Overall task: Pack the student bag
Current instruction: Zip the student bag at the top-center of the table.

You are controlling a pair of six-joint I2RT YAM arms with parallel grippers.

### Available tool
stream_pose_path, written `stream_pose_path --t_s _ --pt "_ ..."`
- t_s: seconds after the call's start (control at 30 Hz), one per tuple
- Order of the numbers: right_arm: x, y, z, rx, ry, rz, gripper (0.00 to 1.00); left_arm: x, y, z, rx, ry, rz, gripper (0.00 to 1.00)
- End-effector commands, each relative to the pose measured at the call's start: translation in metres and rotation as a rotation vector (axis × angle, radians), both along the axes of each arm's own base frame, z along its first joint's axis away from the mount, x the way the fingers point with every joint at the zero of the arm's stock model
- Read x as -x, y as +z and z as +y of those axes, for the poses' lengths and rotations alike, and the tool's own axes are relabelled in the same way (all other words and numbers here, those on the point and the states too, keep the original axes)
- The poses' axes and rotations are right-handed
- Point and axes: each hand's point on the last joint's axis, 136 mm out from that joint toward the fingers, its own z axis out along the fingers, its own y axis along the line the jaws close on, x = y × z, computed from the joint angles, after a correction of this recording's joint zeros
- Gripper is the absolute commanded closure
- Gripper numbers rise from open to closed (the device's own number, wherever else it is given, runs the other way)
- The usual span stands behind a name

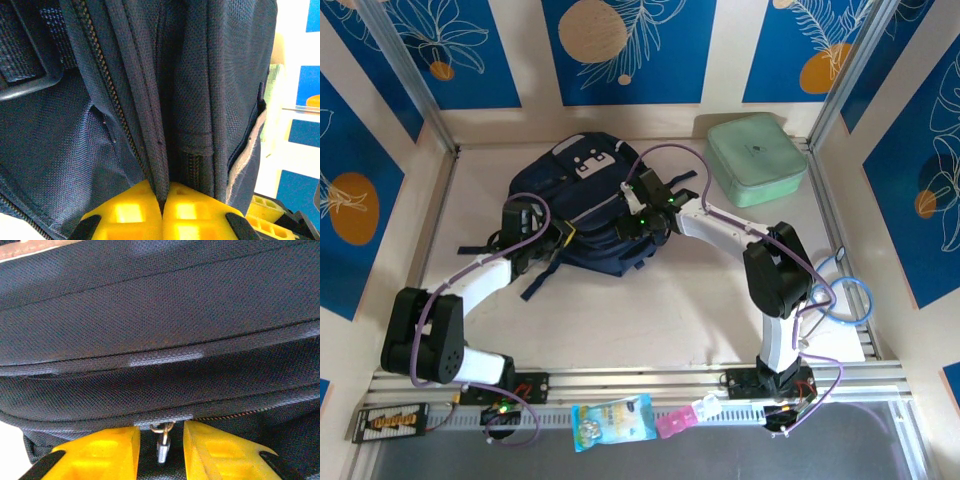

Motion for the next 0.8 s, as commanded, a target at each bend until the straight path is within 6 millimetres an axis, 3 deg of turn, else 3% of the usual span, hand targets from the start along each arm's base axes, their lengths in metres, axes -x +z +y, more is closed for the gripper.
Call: stream_pose_path --t_s 0.0,0.1,0.17,0.33,0.5,0.63,0.77 --pt "0.001 -0.013 0.006 -0.007 0.007 0.031 0.70 -0.007 0.021 0.000 -0.001 -0.008 -0.067 1.00" --pt "0.000 -0.011 0.009 -0.034 -0.006 0.041 0.74 -0.007 0.021 0.001 -0.004 -0.006 -0.067 1.00" --pt "-0.001 -0.003 0.013 -0.067 -0.015 0.041 0.83 -0.007 0.021 0.001 -0.006 -0.006 -0.066 1.00" --pt "-0.002 0.033 0.024 -0.171 -0.027 0.064 0.93 -0.007 0.018 0.002 -0.020 -0.006 -0.063 1.00" --pt "0.005 0.069 0.023 -0.295 -0.099 0.235 0.96 -0.006 0.016 0.005 -0.049 -0.011 -0.062 1.00" --pt "0.013 0.071 0.013 -0.313 -0.133 0.338 0.98 -0.006 0.015 0.004 -0.056 -0.022 -0.064 1.00" --pt "0.017 0.061 -0.008 -0.207 -0.132 0.311 1.00 -0.004 0.016 0.001 -0.058 -0.052 -0.067 1.00"
